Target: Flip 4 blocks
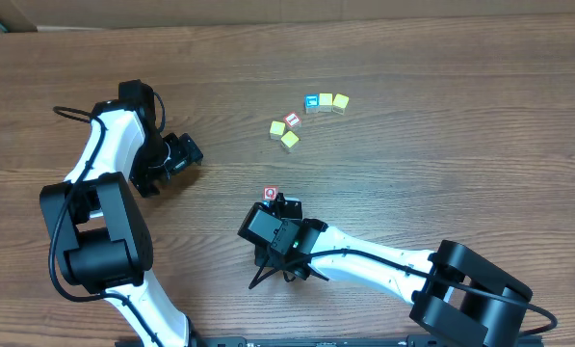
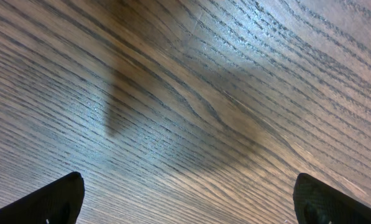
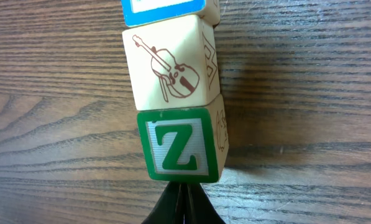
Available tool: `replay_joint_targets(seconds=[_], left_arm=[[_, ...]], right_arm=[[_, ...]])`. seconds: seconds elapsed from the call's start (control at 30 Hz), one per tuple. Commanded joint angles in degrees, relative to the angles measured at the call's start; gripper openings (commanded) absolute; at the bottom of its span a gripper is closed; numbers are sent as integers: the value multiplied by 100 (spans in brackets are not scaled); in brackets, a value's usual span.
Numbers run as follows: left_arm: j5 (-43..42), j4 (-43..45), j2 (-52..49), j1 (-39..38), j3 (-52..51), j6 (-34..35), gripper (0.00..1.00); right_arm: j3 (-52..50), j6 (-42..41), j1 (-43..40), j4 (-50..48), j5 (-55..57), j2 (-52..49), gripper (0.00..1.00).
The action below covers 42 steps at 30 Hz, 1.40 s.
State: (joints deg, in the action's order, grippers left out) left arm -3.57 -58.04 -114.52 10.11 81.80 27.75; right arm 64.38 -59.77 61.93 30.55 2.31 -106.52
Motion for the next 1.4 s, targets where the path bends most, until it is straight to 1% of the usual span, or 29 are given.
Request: replay_joint_targets(seconds=[0.0, 0.1, 0.27, 0.33, 0.43, 0.57, 0.67, 0.83, 0.93, 1.17, 1.37], left_arm=[[61, 4, 33, -48, 55, 15, 100], [61, 4, 31, -48, 55, 15, 100], [61, 4, 31, -48, 55, 15, 100], [61, 4, 31, -48, 55, 15, 100], [61, 4, 33, -48, 55, 15, 100], [61, 4, 33, -48, 55, 15, 100], [61, 4, 33, -48, 55, 15, 100], [61, 4, 33, -48, 55, 15, 100], [61, 4, 31, -48, 55, 15, 100], [61, 4, 33, -48, 55, 15, 100], [61, 4, 33, -48, 55, 15, 100]], right_arm=[[42, 131, 26, -46, -284, -31, 4], [428, 638, -2, 278, -752, 57, 4], [1692, 1362, -162, 1530, -796, 136, 4], [2085, 1633, -238, 1720, -793, 129, 4], [2337, 1788, -358, 1617, -610, 94, 4], [2341, 1956, -435, 1364, -170, -118, 4], [2339, 2197, -398, 1196, 151, -444, 4], [2341, 2638, -269, 850, 323, -1027, 4], [2341, 2892, -192, 734, 741, -1294, 4], [2339, 3648, -181, 247, 826, -1331, 4], [2334, 3958, -177, 269, 927, -1331, 4]])
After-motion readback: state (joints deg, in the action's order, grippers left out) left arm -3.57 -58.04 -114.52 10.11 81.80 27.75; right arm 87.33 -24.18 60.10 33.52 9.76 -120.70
